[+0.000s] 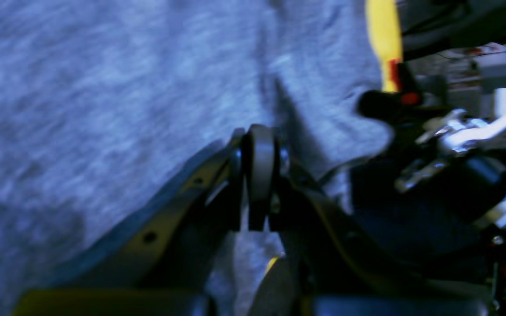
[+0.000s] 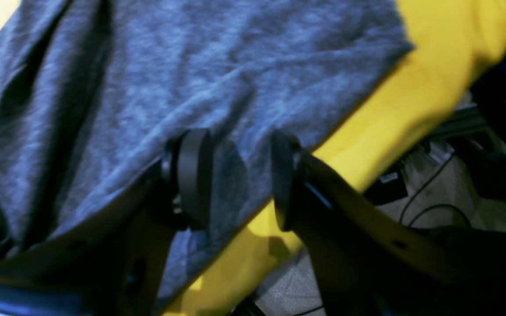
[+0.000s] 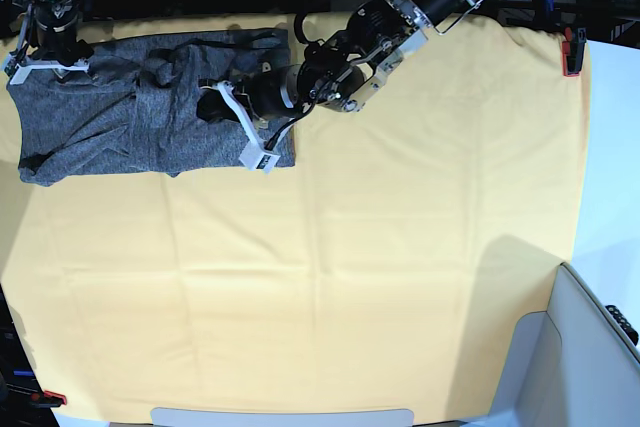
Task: Fold the T-shirt properly
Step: 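Press the fold flat with the left gripper and open it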
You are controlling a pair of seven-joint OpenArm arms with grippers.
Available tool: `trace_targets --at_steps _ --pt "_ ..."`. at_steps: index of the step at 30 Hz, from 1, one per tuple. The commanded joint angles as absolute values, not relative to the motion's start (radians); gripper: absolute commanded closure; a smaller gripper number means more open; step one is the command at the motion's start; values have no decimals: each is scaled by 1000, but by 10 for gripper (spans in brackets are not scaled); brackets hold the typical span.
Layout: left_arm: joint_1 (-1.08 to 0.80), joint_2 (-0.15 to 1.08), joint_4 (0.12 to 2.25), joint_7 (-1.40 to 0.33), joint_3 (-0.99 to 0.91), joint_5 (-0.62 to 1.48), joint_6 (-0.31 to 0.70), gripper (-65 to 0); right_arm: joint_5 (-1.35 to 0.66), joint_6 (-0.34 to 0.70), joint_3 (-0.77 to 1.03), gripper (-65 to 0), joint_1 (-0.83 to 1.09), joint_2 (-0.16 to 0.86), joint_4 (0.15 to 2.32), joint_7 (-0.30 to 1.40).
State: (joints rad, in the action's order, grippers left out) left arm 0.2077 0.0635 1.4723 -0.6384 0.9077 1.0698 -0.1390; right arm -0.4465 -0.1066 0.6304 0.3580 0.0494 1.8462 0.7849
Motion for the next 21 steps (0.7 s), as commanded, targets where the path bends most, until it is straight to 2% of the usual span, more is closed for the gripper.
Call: trace_targets --at_steps 1,15,21 --pt "220 53 1491 -628 923 1082 -130 -2 -446 -102 636 -227 361 61 1860 763" --pt "280 51 1484 -628 1098 1082 -130 -2 -449 -102 636 -227 364 59 1860 763" --pt "332 -13 1442 -628 1191 1082 -125 -2 -449 -102 636 -227 364 59 1860 763"
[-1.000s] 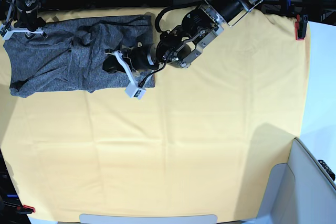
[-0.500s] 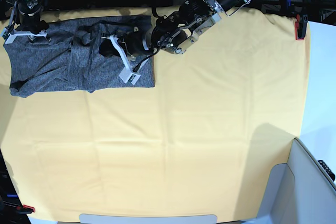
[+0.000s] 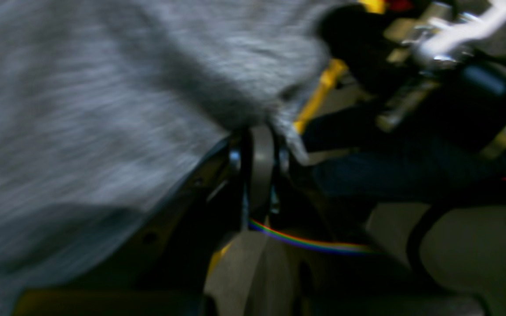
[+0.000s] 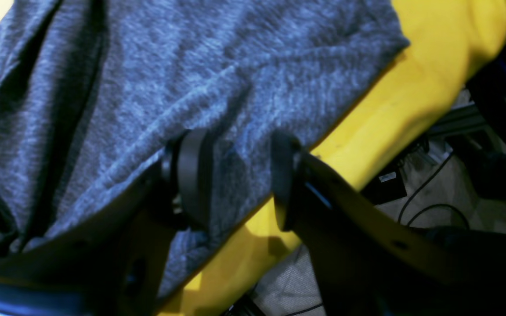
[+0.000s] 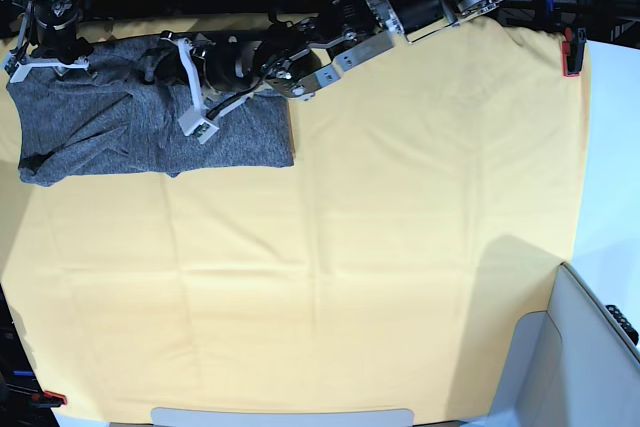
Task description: Fold the T-shirt properly
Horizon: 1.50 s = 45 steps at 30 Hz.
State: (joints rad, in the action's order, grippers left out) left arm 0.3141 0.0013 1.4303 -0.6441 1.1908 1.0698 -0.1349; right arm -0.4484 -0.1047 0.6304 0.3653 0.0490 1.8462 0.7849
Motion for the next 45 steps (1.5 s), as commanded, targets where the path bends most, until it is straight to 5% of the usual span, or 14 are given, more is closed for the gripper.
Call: trace_targets --at_steps 1,11,22,27,30,35,45 --pt "340 -22 1432 -628 1201 1082 -125 -2 -449 -102 636 -227 364 59 1860 763" --pt "387 -21 1477 -625 1276 1082 -125 -2 -450 -102 638 -227 372 62 1867 763" --pt "367 193 1790 -628 1122 1087 -127 -9 -449 -102 647 -229 384 139 1991 763" --pt "320 283 1794 -628 1078 1086 -130 -129 -452 -87 713 -232 378 223 1995 800" --pt "274 348 1801 -628 1046 1082 -130 -201 -476 48 779 -250 344 291 1988 897" --pt "205 412 1842 -628 947 1082 -130 -206 -509 338 880 -343 231 400 1876 1082" --pt "56 576 1905 -630 760 1082 -128 -206 -562 696 878 -345 -2 576 1323 1156"
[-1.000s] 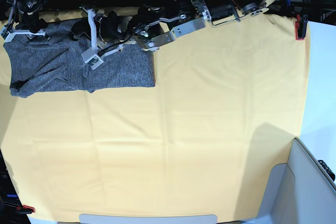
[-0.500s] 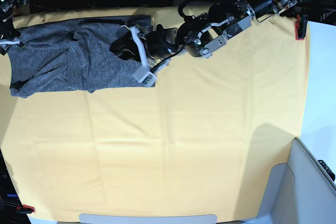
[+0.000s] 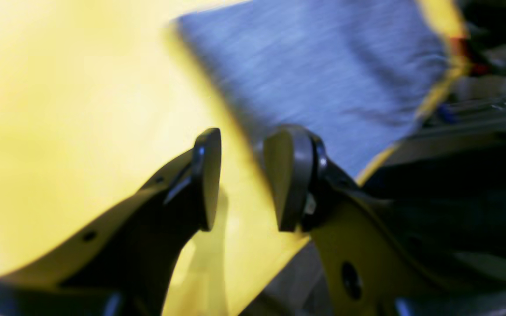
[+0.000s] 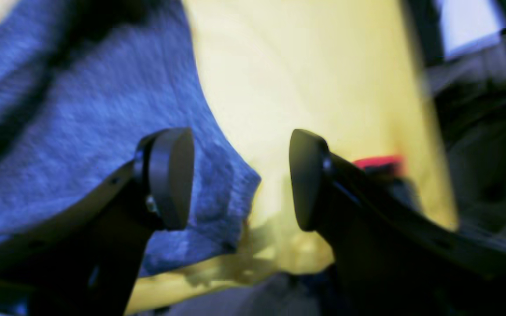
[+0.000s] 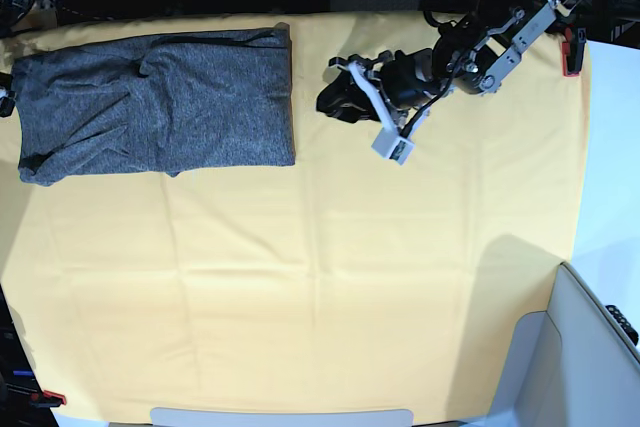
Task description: Fold the T-shirt properly
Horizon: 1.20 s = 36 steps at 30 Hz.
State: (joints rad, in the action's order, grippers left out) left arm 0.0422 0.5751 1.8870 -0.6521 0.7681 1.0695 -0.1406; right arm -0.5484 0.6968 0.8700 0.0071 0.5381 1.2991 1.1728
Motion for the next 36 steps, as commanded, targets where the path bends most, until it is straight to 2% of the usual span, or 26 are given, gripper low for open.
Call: trace_targets --at_steps 1,7,15,25,30,36 --pt "33 585 1905 -630 740 1082 -127 -206 -588 698 877 -345 -19 602 1256 1158" --pt "-51 615 1905 -630 645 1081 -125 -206 -633 698 788 -344 -117 673 1047 1152" --pt "-58 608 1903 -628 636 1081 -125 -206 -633 698 685 -344 -185 639 1044 1152" --pt "-51 611 1899 -628 636 1079 -125 -206 -628 698 647 -344 -179 570 1043 1150" --pt "-51 611 1899 -628 636 1079 -125 -206 -628 698 651 -344 -151 575 1049 1129" --pt "-51 613 1897 -628 636 1079 -125 -206 -627 698 648 -344 -111 625 1044 1046"
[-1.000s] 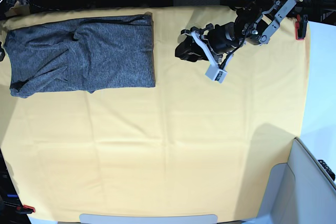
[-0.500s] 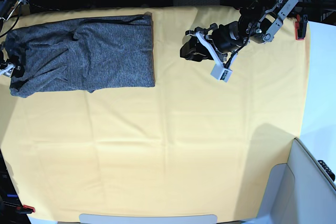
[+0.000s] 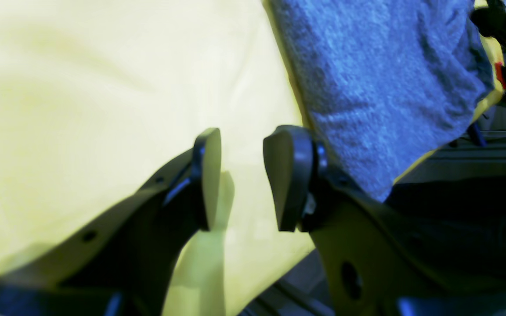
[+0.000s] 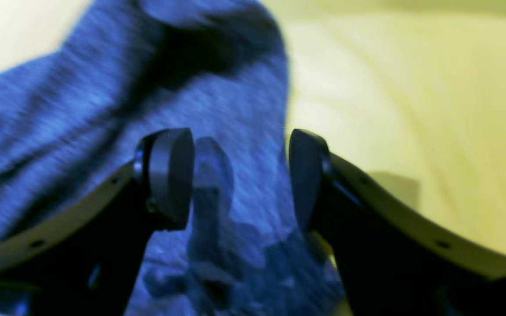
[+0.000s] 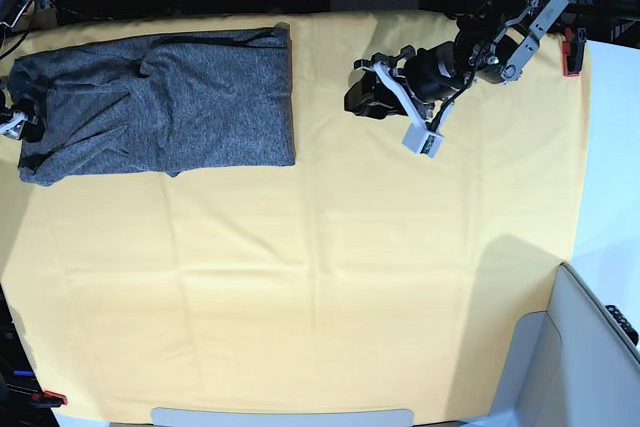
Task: Fold the T-shirt properly
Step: 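Grasp the opposite shirt end with the right gripper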
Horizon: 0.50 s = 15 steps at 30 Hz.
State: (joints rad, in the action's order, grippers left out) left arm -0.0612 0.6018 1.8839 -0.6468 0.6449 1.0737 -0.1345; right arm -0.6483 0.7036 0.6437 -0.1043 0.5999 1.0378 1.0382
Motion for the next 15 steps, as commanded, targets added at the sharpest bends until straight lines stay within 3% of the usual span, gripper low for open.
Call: trace_targets --at_steps 1,15 --pt "-51 613 1897 -628 636 1079 -125 -206 -627 698 648 -344 -110 625 1044 1046" --pt "-51 613 1897 -628 636 1079 -125 -206 -427 698 647 -344 -110 575 1043 935"
